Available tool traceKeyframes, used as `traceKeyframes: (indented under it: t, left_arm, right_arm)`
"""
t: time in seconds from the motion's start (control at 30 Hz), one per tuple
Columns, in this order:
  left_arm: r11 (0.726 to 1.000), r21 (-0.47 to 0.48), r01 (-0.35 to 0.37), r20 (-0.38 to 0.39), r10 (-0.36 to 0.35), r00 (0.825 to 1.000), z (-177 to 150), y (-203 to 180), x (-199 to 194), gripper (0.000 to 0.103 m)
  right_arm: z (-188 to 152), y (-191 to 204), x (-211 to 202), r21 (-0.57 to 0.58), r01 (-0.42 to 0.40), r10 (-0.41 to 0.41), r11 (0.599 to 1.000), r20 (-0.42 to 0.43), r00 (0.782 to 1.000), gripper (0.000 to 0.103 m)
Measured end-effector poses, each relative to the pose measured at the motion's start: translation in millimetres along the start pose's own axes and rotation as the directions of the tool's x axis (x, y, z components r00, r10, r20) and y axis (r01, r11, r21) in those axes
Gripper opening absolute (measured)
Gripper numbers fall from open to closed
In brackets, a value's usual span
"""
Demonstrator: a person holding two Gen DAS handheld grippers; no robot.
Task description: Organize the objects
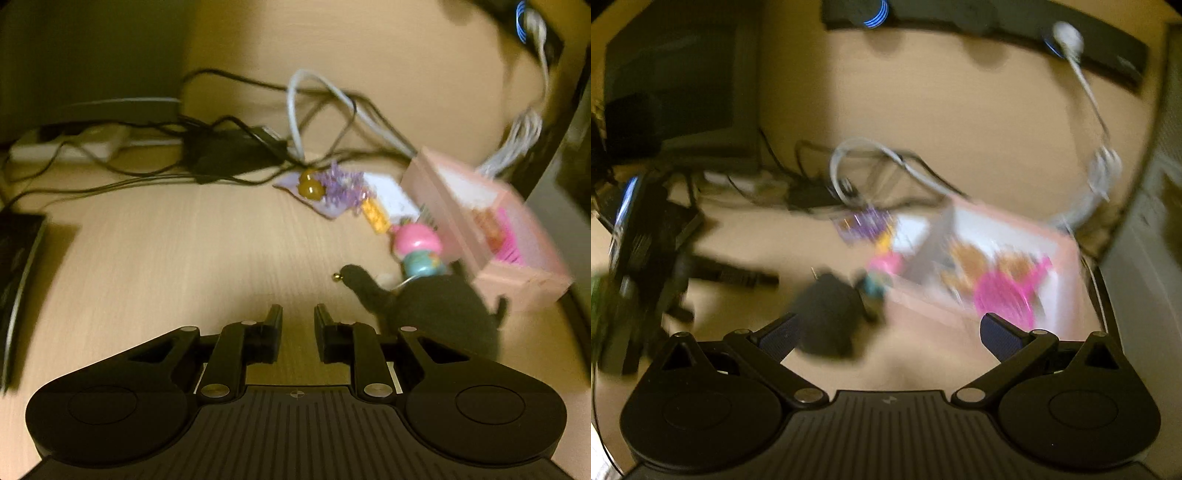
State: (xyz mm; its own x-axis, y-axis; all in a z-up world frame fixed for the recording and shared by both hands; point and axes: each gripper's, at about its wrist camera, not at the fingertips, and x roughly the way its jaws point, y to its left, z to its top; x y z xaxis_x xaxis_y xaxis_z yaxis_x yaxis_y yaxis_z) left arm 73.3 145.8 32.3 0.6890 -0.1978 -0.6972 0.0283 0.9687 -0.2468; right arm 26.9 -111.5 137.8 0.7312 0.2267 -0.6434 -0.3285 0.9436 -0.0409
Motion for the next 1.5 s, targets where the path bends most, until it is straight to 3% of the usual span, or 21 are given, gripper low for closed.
traceKeyframes:
  t: [0.13,0.27,0.4,0.53,0.6,0.63,0.67,0.87,0.93,1.03,1.23,1.3,1.4,1.5]
  left_arm:
    - [0.994,-0.083,0.071,0.076,-0.065,0.995,-10.5,14.4,-43.4,0.022]
    - [0.982,-0.149,0.112,0.093,-0.099,0.991,-25.6,27.3,-76.4,0.022]
    - [0.981,-0.153,0.116,0.099,-0.102,0.990,-38.0,34.9,-104.3,0.022]
    - [0.980,-0.182,0.085,0.097,-0.068,0.993,-46.6,51.6,-123.6,0.022]
    - [0.978,-0.200,0.053,0.094,-0.035,0.995,-49.9,62.6,-127.6,0.022]
    - [0.976,-0.215,0.037,0.091,-0.018,0.996,-51.8,67.7,-128.4,0.022]
    - [0.972,-0.233,0.025,0.089,-0.005,0.996,-53.7,73.4,-128.6,0.022]
    - [0.958,-0.287,0.013,0.091,0.014,0.996,-60.4,91.1,-128.5,0.022]
    - [0.958,-0.285,0.015,0.084,0.009,0.996,-60.3,90.3,-125.6,0.022]
    - [0.960,-0.278,0.016,0.069,0.003,0.998,-62.1,88.8,-122.4,0.022]
    - [0.969,-0.246,0.022,0.046,-0.011,0.999,-68.8,78.0,-118.8,0.022]
    - [0.972,-0.236,0.023,0.040,-0.014,0.999,-73.1,74.4,-118.7,0.022]
    - [0.970,-0.243,0.028,0.029,-0.022,0.999,-80.9,73.1,-118.8,0.022]
    - [0.970,-0.242,0.021,0.025,-0.016,1.000,-86.0,73.0,-120.2,0.022]
  right_arm:
    - [68.9,4.3,47.5,0.006,-0.085,0.085,0.996,-0.043,0.995,0.103]
    - [118.9,16.4,144.3,0.004,-0.081,0.080,0.997,-0.182,0.980,0.103]
    - [136.1,30.5,232.9,-0.039,-0.009,-0.002,0.999,-0.265,0.964,0.103]
    - [136.8,23.7,285.2,0.035,0.041,-0.027,0.999,-0.324,0.946,0.103]
    - [135.9,20.9,297.2,0.074,0.032,-0.005,0.997,-0.336,0.942,0.096]
    - [135.5,24.0,298.7,0.053,0.034,-0.015,0.998,-0.326,0.945,0.090]
    - [134.2,27.7,301.5,0.034,0.007,0.005,0.999,-0.344,0.939,0.074]
    - [116.1,58.7,281.7,-0.019,-0.102,0.089,0.995,-0.350,0.932,0.065]
    - [106.4,74.0,267.3,-0.037,-0.154,0.130,0.987,-0.358,0.925,0.056]
    - [93.9,96.8,241.8,-0.031,-0.250,0.218,0.968,-0.393,0.893,0.044]
    - [57.9,128.5,181.3,-0.063,-0.435,0.364,0.898,-0.452,0.815,0.044]
    - [57.9,118.8,158.1,-0.057,-0.453,0.392,0.890,-0.414,0.822,0.057]
    - [64.0,98.1,134.2,-0.069,-0.385,0.341,0.920,-0.338,0.877,0.079]
    - [68.1,74.5,120.6,-0.072,-0.305,0.270,0.950,-0.305,0.913,0.082]
